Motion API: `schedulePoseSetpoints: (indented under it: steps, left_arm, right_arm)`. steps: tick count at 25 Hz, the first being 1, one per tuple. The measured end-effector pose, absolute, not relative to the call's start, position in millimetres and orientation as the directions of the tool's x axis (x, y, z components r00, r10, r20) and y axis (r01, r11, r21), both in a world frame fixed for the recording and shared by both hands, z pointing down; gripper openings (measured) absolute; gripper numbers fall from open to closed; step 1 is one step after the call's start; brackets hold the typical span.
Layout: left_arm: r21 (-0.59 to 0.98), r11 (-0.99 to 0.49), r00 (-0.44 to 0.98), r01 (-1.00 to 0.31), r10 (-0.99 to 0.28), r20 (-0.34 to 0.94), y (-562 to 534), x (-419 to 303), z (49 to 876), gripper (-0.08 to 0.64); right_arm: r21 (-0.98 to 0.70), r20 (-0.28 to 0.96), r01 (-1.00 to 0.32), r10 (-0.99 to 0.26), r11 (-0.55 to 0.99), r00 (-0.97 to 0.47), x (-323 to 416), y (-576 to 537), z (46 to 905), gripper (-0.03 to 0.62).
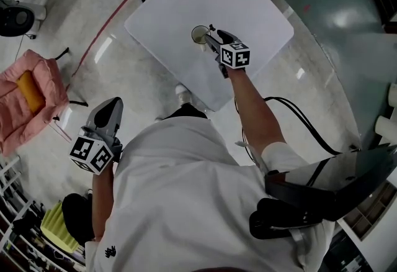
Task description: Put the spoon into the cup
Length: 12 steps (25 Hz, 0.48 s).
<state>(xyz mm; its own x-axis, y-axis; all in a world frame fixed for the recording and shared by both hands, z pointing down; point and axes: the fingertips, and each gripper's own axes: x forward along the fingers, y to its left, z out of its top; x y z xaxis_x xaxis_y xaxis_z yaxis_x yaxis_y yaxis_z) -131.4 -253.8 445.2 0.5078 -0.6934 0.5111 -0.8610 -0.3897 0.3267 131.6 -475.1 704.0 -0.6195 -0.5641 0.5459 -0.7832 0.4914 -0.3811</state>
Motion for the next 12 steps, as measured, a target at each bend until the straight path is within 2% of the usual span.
schedulePoseSetpoints:
  steps: [8,12]
  left_arm:
    - [0.340,-0.416,0.536,-0.843,-0.690,0.487,-238.6,-148.3,445.1,0.005]
    - [0.344,-0.429,0.548,-0.835,-0.690,0.472,-226.4,-157.6,442.8,0.005]
  right_arm:
    - [-0.363,0.564,-0.807,-0.580,0.465,-0.588,129.2,-447.4,697.0,0.233]
    - [-0.338,0.582,-0.824,-0.587,0.455,-0.563,128.8,-428.4,687.9,0.164]
